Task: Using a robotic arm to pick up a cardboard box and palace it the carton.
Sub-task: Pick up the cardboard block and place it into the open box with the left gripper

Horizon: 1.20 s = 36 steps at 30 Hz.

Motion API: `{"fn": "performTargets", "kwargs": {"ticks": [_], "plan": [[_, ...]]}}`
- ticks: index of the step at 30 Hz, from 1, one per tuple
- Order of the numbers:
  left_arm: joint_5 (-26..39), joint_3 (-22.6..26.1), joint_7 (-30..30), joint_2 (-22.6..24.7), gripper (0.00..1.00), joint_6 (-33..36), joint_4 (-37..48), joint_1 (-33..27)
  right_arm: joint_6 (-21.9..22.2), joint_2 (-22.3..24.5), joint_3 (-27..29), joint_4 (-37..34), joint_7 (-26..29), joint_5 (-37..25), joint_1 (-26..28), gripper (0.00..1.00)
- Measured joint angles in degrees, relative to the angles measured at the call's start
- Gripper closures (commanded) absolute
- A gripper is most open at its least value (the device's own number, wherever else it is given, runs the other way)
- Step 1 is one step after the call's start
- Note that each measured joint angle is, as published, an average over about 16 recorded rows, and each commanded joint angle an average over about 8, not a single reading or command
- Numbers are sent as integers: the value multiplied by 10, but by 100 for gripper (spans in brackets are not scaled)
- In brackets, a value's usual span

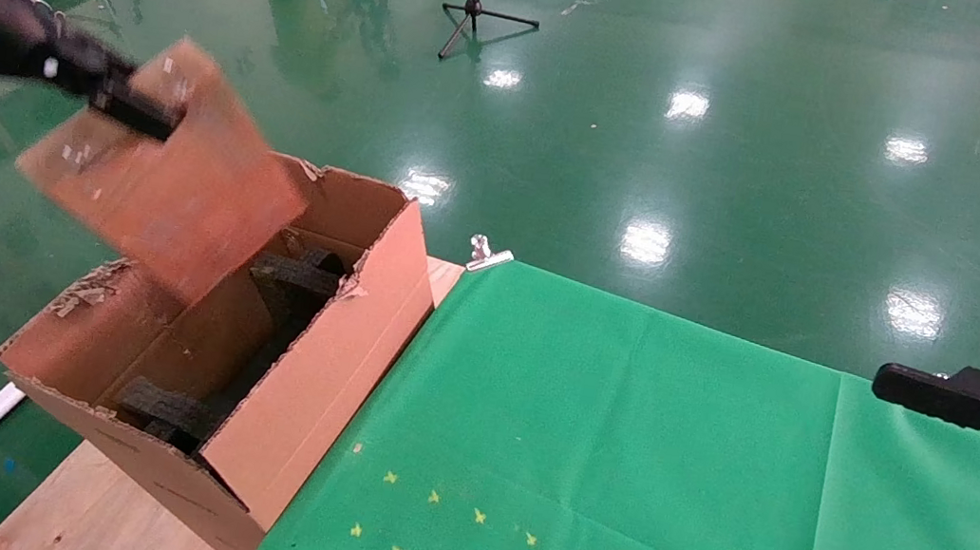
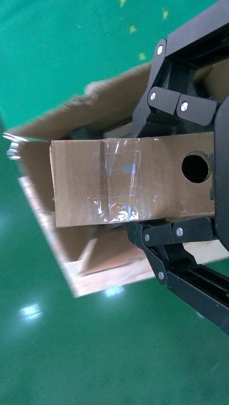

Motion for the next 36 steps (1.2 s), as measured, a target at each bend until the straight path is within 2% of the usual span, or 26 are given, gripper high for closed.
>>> {"fn": "performTargets", "kwargs": {"ticks": [8,16,26,36], "plan": [[39,22,52,35,100,-65,162,17,0,0,0,0,0,0,0,0],[51,27,88,71,100,-185,267,58,0,0,0,0,0,0,0,0],[37,15,120,106,100,-323,335,127,0,0,0,0,0,0,0,0],[6,-5,141,120,100,-353,368,185,0,0,0,0,0,0,0,0]]}}
